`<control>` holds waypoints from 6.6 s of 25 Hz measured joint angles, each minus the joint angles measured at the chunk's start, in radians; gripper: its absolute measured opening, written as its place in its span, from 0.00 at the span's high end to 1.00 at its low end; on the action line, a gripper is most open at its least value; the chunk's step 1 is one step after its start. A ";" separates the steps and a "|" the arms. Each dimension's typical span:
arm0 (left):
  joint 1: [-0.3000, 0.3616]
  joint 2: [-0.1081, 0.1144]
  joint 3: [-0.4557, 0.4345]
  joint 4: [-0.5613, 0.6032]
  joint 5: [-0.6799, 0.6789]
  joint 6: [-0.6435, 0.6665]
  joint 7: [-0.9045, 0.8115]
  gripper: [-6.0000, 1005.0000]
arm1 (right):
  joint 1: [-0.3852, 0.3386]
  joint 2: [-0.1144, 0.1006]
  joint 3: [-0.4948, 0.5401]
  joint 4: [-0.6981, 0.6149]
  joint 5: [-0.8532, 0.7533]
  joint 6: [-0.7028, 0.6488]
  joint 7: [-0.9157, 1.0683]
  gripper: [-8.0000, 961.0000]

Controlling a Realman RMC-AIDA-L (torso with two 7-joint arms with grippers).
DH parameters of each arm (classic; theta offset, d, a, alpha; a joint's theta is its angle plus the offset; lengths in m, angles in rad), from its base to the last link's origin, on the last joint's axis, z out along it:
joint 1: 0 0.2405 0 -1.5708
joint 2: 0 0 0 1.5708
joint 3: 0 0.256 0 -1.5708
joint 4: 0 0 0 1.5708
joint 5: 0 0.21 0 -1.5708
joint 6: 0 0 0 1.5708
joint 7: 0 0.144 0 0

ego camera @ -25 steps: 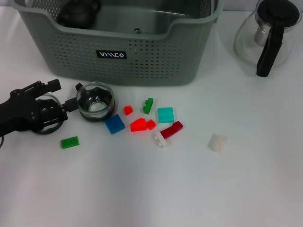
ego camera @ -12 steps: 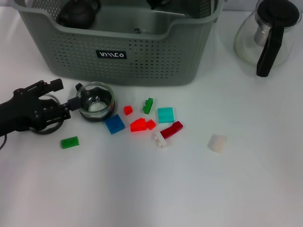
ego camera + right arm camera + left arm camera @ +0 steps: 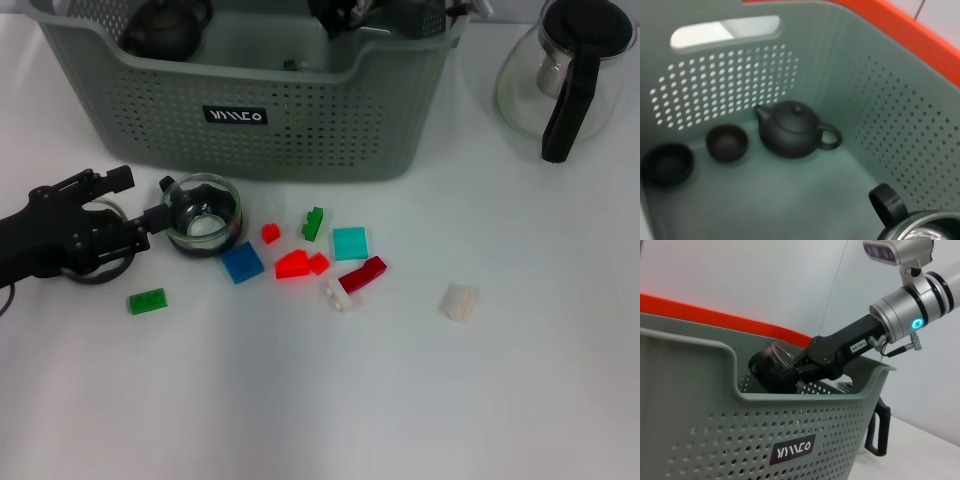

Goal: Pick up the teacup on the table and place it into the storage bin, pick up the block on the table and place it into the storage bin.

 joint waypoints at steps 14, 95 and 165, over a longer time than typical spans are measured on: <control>-0.005 0.000 0.000 -0.001 -0.002 -0.001 0.000 0.16 | -0.004 -0.007 -0.024 -0.004 -0.008 -0.007 0.069 0.75; -0.173 -0.107 0.894 0.890 0.782 0.024 -0.859 0.23 | -0.796 -0.074 0.403 -0.194 0.620 -0.992 -1.015 0.23; -0.381 0.110 0.335 0.139 -0.609 0.162 -0.685 0.96 | -0.783 -0.075 0.416 -0.192 0.618 -0.999 -1.010 0.23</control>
